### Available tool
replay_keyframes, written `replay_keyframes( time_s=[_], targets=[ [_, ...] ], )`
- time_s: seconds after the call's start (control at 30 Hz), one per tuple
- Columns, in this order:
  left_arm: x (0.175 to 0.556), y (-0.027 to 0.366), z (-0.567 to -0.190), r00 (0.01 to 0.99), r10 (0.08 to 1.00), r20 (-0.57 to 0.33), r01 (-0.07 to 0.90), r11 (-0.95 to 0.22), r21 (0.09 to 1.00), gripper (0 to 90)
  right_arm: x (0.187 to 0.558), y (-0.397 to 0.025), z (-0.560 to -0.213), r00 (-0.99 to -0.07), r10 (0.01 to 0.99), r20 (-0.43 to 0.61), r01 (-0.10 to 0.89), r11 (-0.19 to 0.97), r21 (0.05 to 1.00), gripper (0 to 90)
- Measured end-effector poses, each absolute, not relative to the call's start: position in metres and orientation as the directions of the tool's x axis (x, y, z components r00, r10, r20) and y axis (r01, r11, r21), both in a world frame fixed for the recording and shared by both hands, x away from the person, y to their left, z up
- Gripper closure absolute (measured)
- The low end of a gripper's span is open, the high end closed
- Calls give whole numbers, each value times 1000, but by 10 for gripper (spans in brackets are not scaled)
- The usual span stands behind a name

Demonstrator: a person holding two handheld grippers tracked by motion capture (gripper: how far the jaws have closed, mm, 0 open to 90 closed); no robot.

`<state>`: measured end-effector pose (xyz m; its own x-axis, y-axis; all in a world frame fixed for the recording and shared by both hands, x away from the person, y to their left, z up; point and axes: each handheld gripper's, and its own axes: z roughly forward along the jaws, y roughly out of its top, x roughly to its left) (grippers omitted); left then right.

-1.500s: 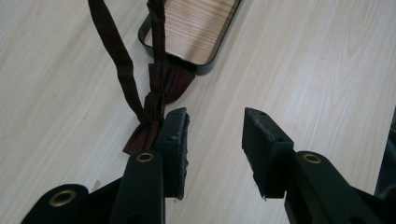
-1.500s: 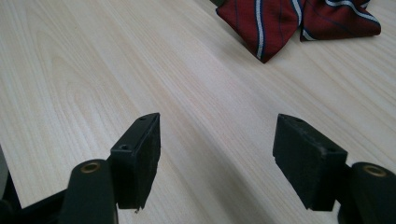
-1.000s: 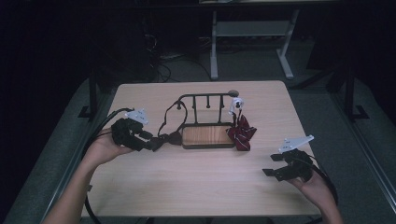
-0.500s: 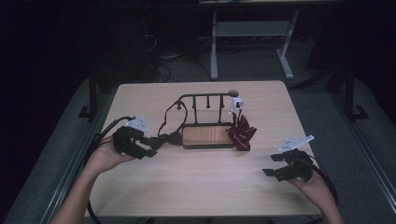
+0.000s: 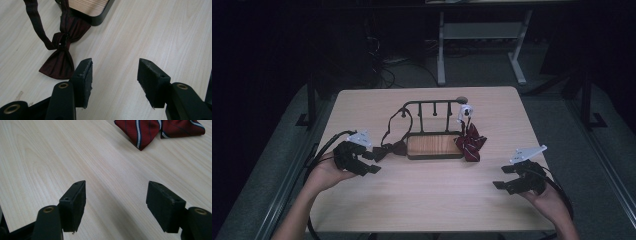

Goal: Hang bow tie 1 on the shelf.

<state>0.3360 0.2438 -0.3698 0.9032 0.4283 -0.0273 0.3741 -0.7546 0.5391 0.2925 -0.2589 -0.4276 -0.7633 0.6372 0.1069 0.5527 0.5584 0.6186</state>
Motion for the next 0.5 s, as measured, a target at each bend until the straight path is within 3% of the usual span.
replay_keyframes(
  time_s=[0.5],
  targets=[
    [324,241,-386,904,427,-22,371,-756,540,435,292,-258,-428,-768,632,109,551,564,615,318]
  ],
)
